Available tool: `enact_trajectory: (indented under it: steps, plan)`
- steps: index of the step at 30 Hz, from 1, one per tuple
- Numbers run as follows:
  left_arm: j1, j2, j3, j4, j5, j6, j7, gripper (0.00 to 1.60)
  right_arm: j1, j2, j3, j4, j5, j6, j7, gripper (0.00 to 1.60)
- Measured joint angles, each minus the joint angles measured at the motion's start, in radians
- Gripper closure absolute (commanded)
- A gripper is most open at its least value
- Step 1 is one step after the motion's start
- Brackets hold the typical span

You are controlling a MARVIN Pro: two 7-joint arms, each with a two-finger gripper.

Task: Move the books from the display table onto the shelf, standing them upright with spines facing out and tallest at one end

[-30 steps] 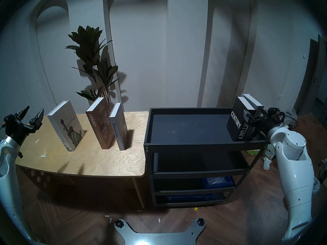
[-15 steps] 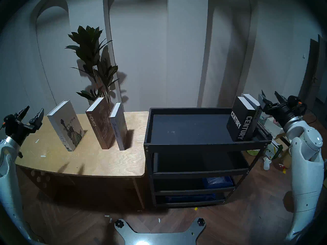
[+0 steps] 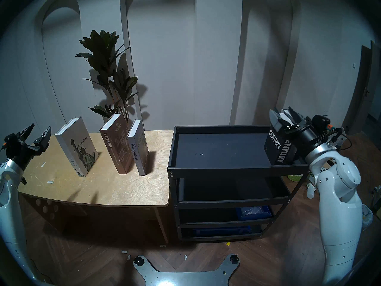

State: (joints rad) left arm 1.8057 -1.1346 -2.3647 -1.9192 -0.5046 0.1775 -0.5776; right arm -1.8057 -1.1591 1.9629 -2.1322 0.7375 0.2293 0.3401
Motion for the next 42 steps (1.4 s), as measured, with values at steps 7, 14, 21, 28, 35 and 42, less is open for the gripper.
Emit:
enact_trajectory:
  steps: [7, 14, 21, 28, 35, 42]
  plan:
    - [0.0, 0.0, 0.0, 0.001, 0.0, 0.0, 0.0, 0.0, -0.046, -0.077, -0.12, -0.078, -0.022, 0.001, -0.061, 0.0]
    - [0.0, 0.0, 0.0, 0.001, 0.0, 0.0, 0.0, 0.0, -0.073, -0.147, -0.238, -0.105, -0.088, 0.005, -0.144, 0.0]
    - [0.0, 0.0, 0.0, 0.002, 0.0, 0.0, 0.0, 0.0, -0.065, -0.213, -0.363, -0.103, -0.165, 0.011, -0.225, 0.0]
    - [0.0, 0.0, 0.0, 0.003, 0.0, 0.0, 0.0, 0.0, -0.033, -0.267, -0.484, -0.091, -0.243, 0.022, -0.278, 0.0]
    - [0.0, 0.0, 0.0, 0.003, 0.0, 0.0, 0.0, 0.0, 0.006, -0.298, -0.589, -0.059, -0.31, 0.024, -0.326, 0.0]
    - [0.0, 0.0, 0.0, 0.004, 0.0, 0.0, 0.0, 0.0, 0.073, -0.306, -0.715, -0.003, -0.377, 0.023, -0.371, 0.0]
